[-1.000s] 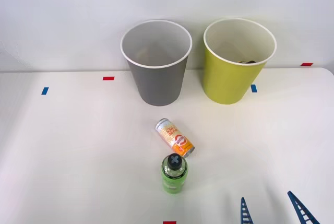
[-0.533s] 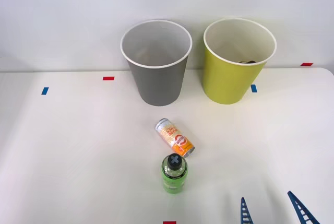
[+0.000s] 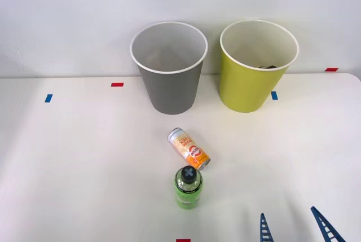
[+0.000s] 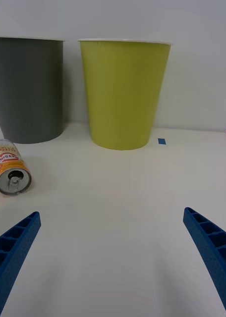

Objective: Put cans in the gray bin, plastic bottles in the light green bin

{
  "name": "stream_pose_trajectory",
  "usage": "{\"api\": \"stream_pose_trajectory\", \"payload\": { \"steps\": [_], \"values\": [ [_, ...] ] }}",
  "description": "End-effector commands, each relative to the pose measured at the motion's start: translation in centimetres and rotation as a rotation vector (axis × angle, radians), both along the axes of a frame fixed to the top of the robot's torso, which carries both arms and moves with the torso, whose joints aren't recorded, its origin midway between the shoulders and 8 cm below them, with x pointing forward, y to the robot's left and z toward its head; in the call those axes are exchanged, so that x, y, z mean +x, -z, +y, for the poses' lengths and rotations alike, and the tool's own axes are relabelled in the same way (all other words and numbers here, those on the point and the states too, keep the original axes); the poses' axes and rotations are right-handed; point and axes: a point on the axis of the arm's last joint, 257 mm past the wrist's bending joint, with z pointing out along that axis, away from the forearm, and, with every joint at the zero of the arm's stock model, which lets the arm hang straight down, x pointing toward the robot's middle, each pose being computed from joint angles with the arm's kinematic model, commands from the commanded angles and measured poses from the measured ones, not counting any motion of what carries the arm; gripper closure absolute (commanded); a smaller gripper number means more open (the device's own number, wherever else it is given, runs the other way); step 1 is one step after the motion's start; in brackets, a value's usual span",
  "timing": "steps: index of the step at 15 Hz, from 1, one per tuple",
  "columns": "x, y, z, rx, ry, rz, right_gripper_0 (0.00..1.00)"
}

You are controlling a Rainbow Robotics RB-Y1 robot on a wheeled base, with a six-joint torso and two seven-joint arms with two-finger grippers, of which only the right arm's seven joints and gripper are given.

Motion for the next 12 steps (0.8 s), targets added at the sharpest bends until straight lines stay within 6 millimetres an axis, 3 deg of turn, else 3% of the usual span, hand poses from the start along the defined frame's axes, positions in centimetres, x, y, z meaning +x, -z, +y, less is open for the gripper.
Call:
{"api": "stream_pose_trajectory", "payload": {
  "steps": [1, 10, 11, 12],
  "values": [
    [0.0, 0.0, 0.0, 0.000, 0.000, 0.000, 0.00],
    [0.0, 0.0, 0.0, 0.000, 0.000, 0.000, 0.00],
    [-0.1, 1.9, -0.3, -0.005, 0.004, 0.043, 0.00],
    [-0.2, 2.0, -0.3, -0.005, 0.000, 0.040, 0.00]
  ]
}}
